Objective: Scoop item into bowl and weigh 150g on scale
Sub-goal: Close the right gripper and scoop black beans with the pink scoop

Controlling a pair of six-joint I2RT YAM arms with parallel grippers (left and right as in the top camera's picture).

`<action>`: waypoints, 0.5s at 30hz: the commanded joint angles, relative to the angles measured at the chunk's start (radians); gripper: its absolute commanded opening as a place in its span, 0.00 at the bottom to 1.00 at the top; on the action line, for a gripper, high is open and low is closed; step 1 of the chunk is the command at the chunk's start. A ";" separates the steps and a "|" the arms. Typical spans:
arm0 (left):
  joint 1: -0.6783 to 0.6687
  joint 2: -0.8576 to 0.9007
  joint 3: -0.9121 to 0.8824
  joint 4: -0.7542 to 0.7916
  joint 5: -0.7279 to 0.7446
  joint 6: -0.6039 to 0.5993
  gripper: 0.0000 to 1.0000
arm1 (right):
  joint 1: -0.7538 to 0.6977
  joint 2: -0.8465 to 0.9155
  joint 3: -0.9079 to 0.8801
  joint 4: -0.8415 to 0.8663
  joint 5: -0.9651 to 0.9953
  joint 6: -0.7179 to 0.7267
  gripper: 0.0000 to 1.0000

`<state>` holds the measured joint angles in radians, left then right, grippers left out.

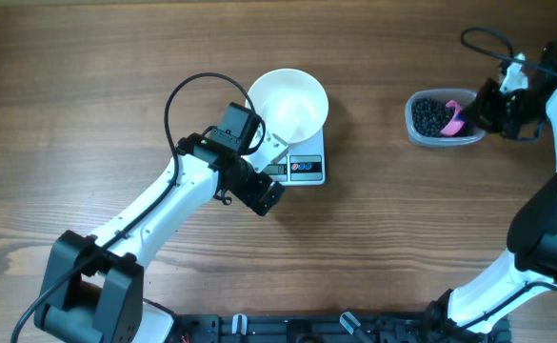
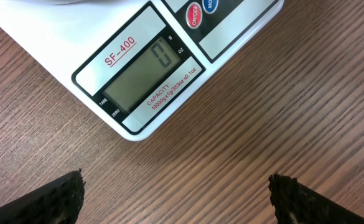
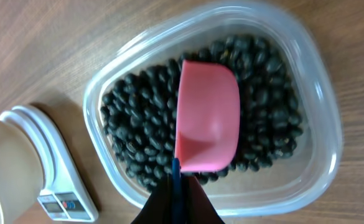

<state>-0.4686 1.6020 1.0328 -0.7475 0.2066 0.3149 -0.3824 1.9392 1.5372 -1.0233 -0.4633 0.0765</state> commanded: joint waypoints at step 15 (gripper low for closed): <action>0.000 -0.012 -0.006 0.000 0.009 -0.006 1.00 | -0.051 0.034 -0.113 0.117 -0.155 -0.077 0.04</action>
<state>-0.4686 1.6020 1.0328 -0.7475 0.2066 0.3149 -0.4461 1.9308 1.4406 -0.8711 -0.6025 0.1253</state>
